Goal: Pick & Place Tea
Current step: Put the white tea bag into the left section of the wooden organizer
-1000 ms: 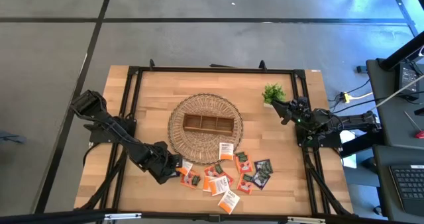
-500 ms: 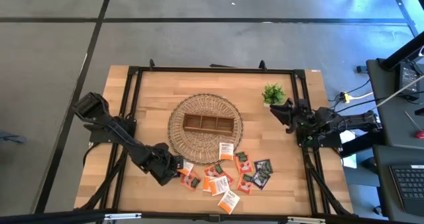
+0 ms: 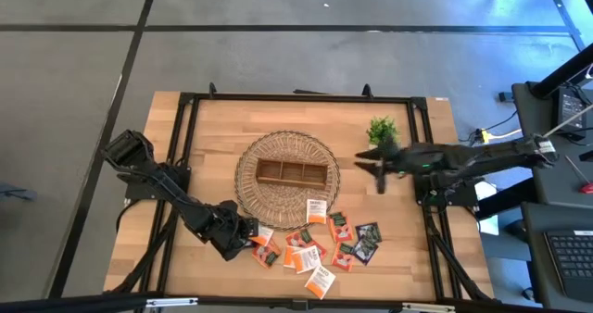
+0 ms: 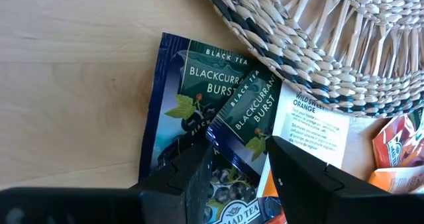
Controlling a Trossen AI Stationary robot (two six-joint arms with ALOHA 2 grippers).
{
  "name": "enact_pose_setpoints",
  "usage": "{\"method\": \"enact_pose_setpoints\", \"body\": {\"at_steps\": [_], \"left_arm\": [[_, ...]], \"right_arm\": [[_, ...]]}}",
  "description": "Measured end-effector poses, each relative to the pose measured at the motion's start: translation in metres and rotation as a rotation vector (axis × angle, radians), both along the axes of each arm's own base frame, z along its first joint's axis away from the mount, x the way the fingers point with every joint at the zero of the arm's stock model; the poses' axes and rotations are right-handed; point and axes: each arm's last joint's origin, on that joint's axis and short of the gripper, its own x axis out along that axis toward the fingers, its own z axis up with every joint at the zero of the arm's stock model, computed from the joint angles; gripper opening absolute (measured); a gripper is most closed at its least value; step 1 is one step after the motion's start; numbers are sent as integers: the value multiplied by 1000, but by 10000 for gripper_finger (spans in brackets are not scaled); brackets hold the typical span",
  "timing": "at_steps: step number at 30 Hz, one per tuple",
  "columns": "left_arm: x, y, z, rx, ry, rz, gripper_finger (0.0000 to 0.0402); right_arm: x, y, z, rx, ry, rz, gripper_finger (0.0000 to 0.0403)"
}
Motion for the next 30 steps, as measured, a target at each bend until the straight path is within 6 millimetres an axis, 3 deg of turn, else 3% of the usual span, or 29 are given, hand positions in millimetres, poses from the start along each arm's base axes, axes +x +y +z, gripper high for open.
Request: {"method": "enact_pose_setpoints", "body": {"at_steps": [7, 15, 20, 24, 30], "left_arm": [[1, 0, 0, 11, -19, 6, 148], [2, -1, 0, 19, -37, -11, 148], [1, -2, 0, 23, -39, -18, 148], [0, -3, 0, 17, -38, -9, 148], [0, -3, 0, 8, -38, 7, 150]], "right_arm": [[69, 16, -17, -6, 184, 75, 130], [144, 53, -30, -74, 213, 256, 130], [185, 76, -51, -77, 250, 314, 129], [213, 97, -67, -121, 272, 410, 130], [235, 133, -92, -364, 306, 568, 129]]}}
